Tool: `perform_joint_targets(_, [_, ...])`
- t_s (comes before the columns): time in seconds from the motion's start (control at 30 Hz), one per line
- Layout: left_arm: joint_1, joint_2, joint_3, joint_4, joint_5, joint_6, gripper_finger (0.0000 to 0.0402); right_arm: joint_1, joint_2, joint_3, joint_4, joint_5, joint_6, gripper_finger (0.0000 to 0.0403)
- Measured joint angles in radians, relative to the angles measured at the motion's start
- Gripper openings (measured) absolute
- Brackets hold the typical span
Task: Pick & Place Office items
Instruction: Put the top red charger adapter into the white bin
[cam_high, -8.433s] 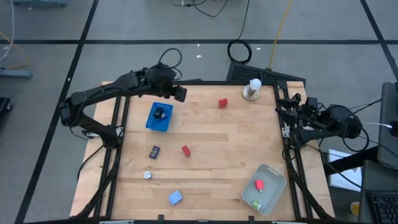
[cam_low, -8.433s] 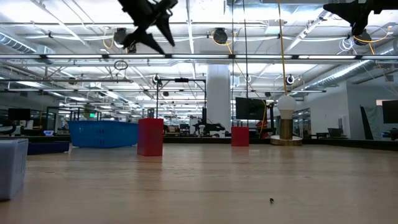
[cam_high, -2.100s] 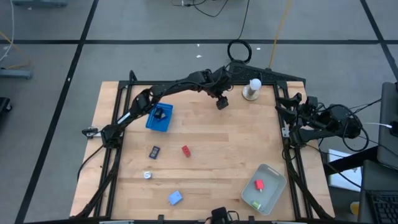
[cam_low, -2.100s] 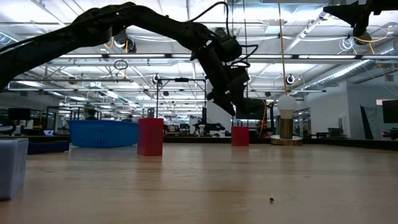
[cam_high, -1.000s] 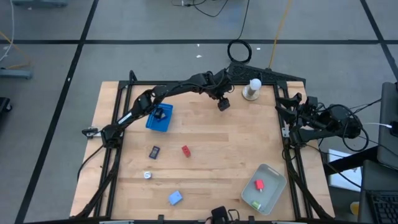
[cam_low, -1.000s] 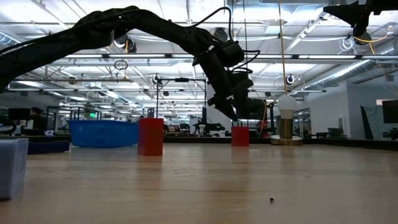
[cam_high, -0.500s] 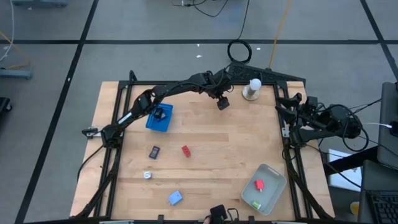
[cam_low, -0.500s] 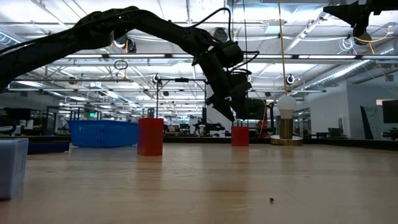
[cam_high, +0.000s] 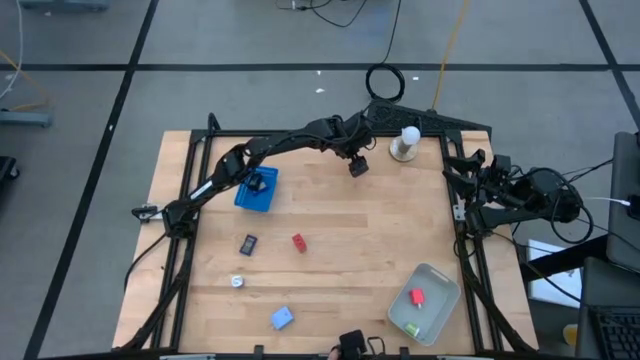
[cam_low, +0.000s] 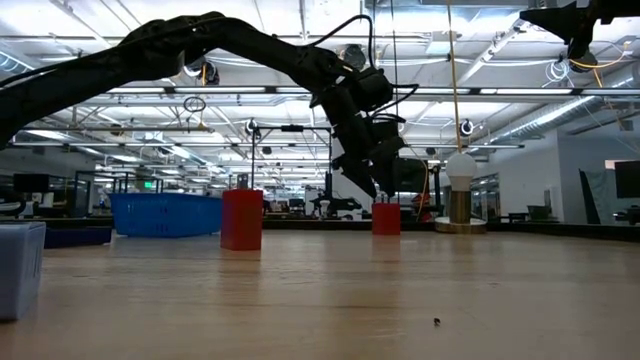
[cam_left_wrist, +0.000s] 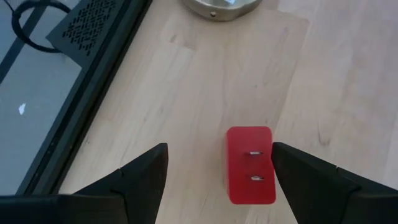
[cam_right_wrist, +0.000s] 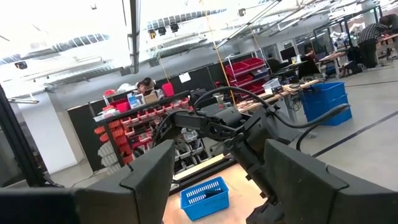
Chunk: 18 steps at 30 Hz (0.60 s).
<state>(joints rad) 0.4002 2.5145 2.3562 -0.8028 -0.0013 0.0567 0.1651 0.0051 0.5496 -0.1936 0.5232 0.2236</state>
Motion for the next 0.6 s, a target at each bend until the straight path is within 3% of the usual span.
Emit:
perform_joint_targets(0.4, [-0.030, 0.030, -0.003, -0.002, 0.004, 0.098, 0.0282, 0.000, 0.000, 0.000, -0.006, 0.000, -0.008, 0.0242])
perform_joint_targets(0.6, [-0.051, 0.045, -0.001, 0.022, -0.053, 0.126, 0.0282, 0.000, 0.000, 0.000, -0.006, 0.000, -0.008, 0.0242])
